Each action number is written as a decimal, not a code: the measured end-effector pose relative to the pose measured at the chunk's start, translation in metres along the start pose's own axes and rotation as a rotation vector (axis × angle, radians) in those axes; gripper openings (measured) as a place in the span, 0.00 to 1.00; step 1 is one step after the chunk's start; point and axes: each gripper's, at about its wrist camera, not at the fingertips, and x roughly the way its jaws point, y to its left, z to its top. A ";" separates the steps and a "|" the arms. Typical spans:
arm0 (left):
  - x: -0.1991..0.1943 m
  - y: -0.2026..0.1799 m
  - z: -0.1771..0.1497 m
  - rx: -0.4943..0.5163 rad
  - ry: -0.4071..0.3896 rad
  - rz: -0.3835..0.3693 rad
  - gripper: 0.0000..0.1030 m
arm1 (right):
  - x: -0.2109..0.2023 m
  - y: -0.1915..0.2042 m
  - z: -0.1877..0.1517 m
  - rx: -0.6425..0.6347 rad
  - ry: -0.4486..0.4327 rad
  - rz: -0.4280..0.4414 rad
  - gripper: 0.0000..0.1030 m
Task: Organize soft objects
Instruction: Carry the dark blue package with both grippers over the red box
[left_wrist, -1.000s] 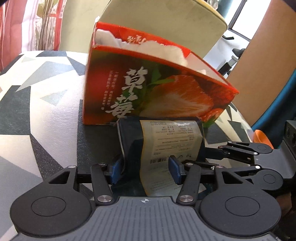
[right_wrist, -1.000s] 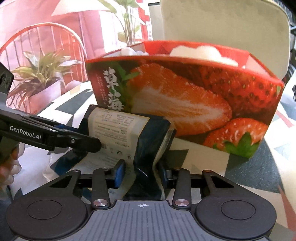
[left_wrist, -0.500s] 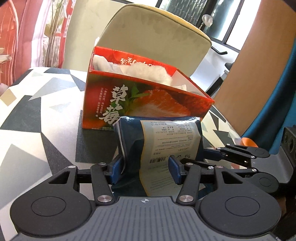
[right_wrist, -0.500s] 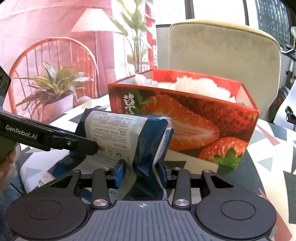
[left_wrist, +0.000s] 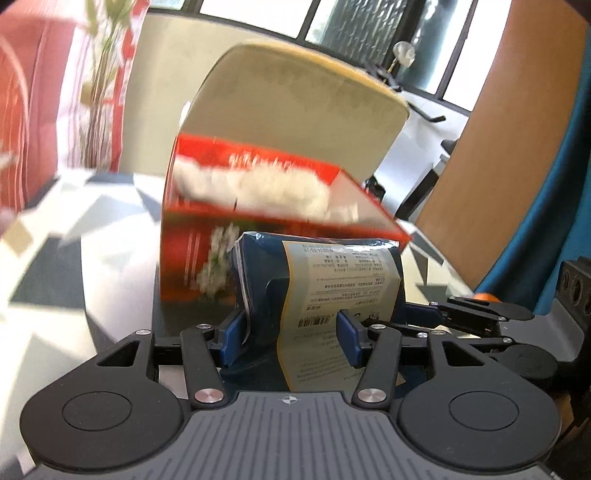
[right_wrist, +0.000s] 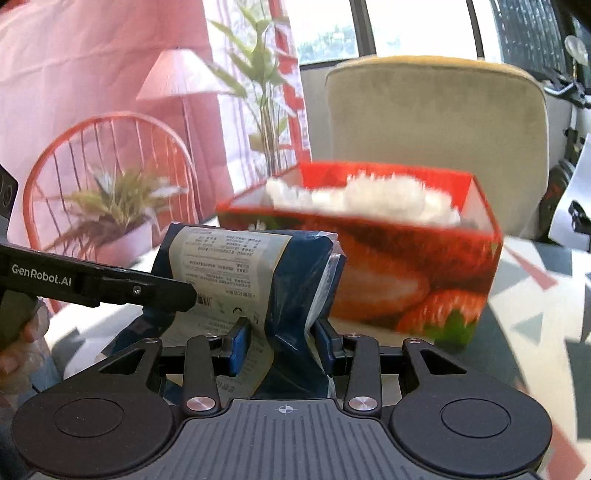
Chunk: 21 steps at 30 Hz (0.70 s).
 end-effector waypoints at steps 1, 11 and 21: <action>-0.001 0.000 0.008 0.003 -0.012 -0.004 0.55 | -0.001 -0.003 0.008 0.001 -0.011 0.002 0.34; 0.021 0.006 0.089 0.040 -0.075 -0.029 0.55 | 0.021 -0.048 0.105 0.003 -0.062 0.045 0.35; 0.110 0.024 0.146 0.117 -0.069 0.058 0.36 | 0.106 -0.087 0.161 0.014 -0.060 -0.057 0.34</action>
